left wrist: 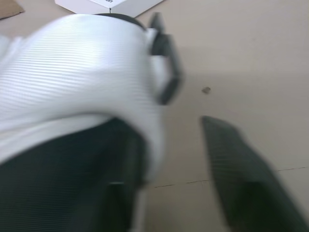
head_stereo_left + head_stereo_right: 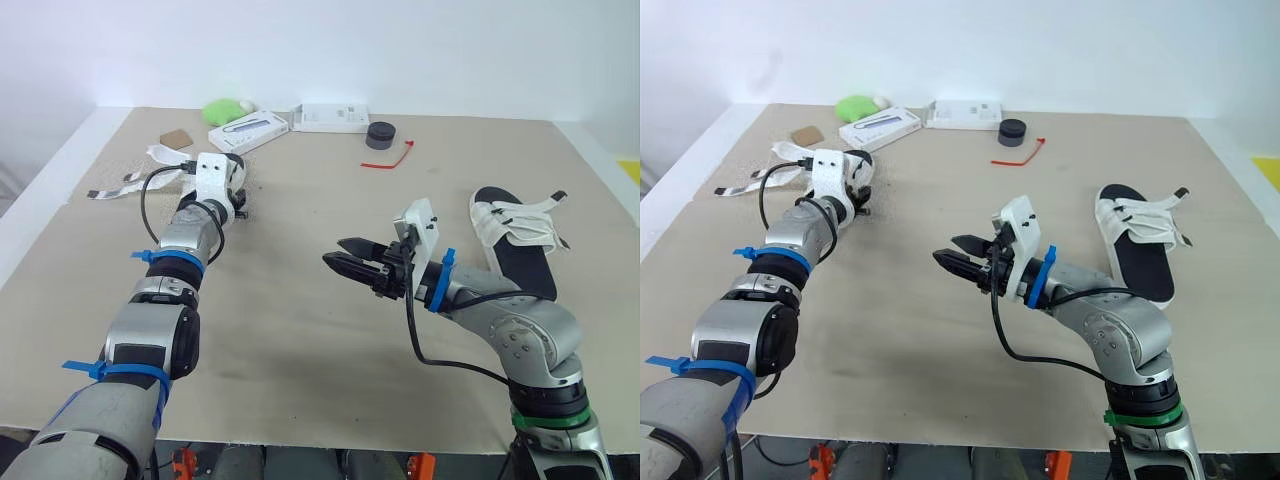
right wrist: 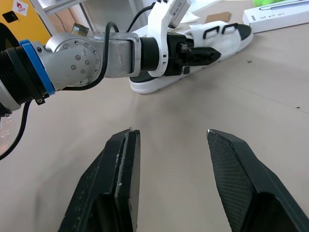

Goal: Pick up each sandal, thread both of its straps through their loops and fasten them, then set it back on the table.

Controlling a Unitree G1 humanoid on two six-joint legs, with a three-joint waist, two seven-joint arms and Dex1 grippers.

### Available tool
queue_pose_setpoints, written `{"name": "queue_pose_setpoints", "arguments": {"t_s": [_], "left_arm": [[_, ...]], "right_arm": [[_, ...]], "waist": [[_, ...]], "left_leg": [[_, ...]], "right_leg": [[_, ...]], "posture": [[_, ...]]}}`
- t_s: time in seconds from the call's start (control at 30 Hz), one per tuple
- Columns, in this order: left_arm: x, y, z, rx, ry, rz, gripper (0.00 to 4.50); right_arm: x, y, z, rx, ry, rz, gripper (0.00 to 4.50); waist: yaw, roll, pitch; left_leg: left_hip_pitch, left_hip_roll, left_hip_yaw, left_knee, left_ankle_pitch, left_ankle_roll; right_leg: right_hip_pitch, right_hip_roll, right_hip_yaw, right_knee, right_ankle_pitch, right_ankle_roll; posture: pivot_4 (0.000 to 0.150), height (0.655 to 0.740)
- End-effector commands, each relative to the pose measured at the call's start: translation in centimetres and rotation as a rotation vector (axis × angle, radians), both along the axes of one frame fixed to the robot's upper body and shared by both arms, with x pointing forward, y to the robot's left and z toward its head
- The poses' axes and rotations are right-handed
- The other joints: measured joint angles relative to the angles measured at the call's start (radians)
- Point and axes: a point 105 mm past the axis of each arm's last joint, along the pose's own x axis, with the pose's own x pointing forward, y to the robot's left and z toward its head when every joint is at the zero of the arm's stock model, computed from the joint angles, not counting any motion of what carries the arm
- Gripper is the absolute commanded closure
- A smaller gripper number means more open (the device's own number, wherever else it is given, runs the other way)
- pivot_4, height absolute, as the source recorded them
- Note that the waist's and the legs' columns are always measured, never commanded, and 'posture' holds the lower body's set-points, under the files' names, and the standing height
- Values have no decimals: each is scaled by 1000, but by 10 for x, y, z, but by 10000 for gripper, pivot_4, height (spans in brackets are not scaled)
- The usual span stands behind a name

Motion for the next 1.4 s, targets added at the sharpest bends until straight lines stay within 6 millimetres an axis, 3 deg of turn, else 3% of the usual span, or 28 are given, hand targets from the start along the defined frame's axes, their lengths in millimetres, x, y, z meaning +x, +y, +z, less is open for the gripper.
{"name": "queue_pose_setpoints", "arguments": {"t_s": [0.03, 0.23, 0.43, 0.63, 0.77, 0.97, 1.07, 1.17, 1.4], "left_arm": [[0, 3, 1, 0, -19, 11, 43886], [-4, 11, -7, 41, -9, 10, 43886], [-14, -3, -11, 146, -34, -123, 43886], [-39, -17, -12, 193, -77, -330, 43886], [-74, -26, -10, 191, -101, -549, 43886], [-133, -33, -12, 237, -130, -872, 43886], [-153, -38, -13, 249, -129, -982, 43886], [-179, -48, -17, 281, -152, -1169, 43886], [-187, -63, -26, 289, -150, -1314, 43886]], "right_arm": [[-5, 2, 11, 22, -45, 18, 20765], [-9, 4, 18, 44, -84, 49, 20765], [-13, 8, 26, 64, -141, 75, 20765], [-15, 4, 52, 87, -324, 38, 20765], [-22, 0, 69, 91, -410, 37, 20765], [-28, -13, 58, 22, -382, 61, 20765], [-32, -17, 52, -14, -354, 89, 20765], [-44, -24, 31, -103, -269, 167, 20765], [-40, -39, 8, -208, -188, 167, 20765]], "waist": [[0, 0, 0], [-2, 0, 0], [-2, 0, 0], [-2, 0, 0], [-5, 0, 0], [-2, 1, 0], [-1, 0, 0], [1, 0, 0], [-1, 0, 0]], "left_leg": [[0, 0, 0, 0, 0, 0], [0, 0, 0, 0, 0, 0], [0, 0, 0, 0, 0, 0], [0, 0, 0, 0, 0, -1], [0, 1, 0, 0, 2, -3], [2, 2, 0, -3, 2, -4], [2, 2, 0, -3, 3, -4], [1, 2, 0, -3, 3, -3], [2, 2, 1, -3, 5, -1]], "right_leg": [[0, 0, 0, 0, 0, 0], [0, 0, 0, 0, 0, 0], [0, 0, 0, 0, 0, 0], [0, 0, 0, 1, 1, -2], [0, 0, 0, 1, 1, -2], [0, 0, 0, 1, 3, -8], [0, 0, 0, 1, 3, -7], [0, 0, 0, 1, 1, -4], [-1, 0, 0, 1, 2, -4]], "posture": [[1500, 7400], [1500, 7400], [1500, 7400], [1500, 7400], [1500, 7400], [1500, 7400], [1500, 7400], [1500, 7400], [1500, 7400]]}}
